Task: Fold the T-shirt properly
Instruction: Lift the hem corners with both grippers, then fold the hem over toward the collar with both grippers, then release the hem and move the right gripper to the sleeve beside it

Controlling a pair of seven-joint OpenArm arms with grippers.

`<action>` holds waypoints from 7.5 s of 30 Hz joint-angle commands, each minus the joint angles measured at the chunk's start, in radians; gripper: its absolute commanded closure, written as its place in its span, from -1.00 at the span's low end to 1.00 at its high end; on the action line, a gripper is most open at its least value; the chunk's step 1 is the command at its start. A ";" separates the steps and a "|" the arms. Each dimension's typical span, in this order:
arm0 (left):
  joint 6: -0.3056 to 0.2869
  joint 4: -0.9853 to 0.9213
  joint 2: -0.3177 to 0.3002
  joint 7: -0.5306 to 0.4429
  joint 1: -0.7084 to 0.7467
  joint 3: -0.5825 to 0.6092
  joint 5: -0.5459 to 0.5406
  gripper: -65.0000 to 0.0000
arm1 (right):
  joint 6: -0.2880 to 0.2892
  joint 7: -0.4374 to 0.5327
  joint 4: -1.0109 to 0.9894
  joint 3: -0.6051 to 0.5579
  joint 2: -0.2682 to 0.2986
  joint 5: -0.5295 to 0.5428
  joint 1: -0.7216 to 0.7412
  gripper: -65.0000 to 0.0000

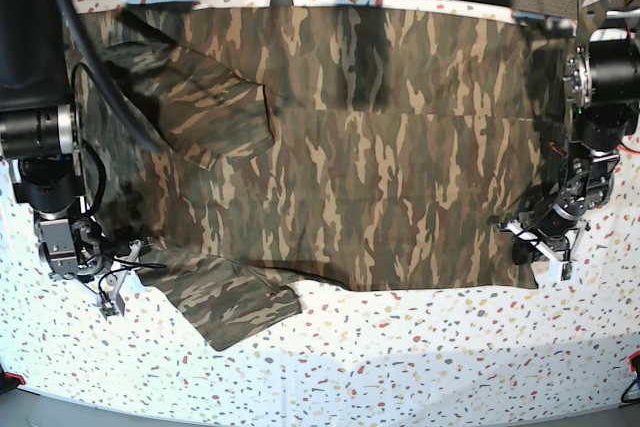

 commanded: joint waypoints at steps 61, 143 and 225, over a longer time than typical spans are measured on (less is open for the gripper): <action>0.113 0.971 -0.071 0.437 0.426 -0.067 -0.350 1.00 | 0.214 -0.277 0.917 0.002 0.363 0.710 -0.370 1.00; 0.124 1.629 -0.070 0.509 1.208 -0.431 -0.461 0.07 | 0.234 -0.602 1.529 0.795 0.082 0.766 -1.068 0.48; 0.124 1.629 -0.067 0.512 1.210 -0.431 -0.460 0.07 | 0.174 -0.853 0.683 0.328 -0.027 0.583 -0.293 1.00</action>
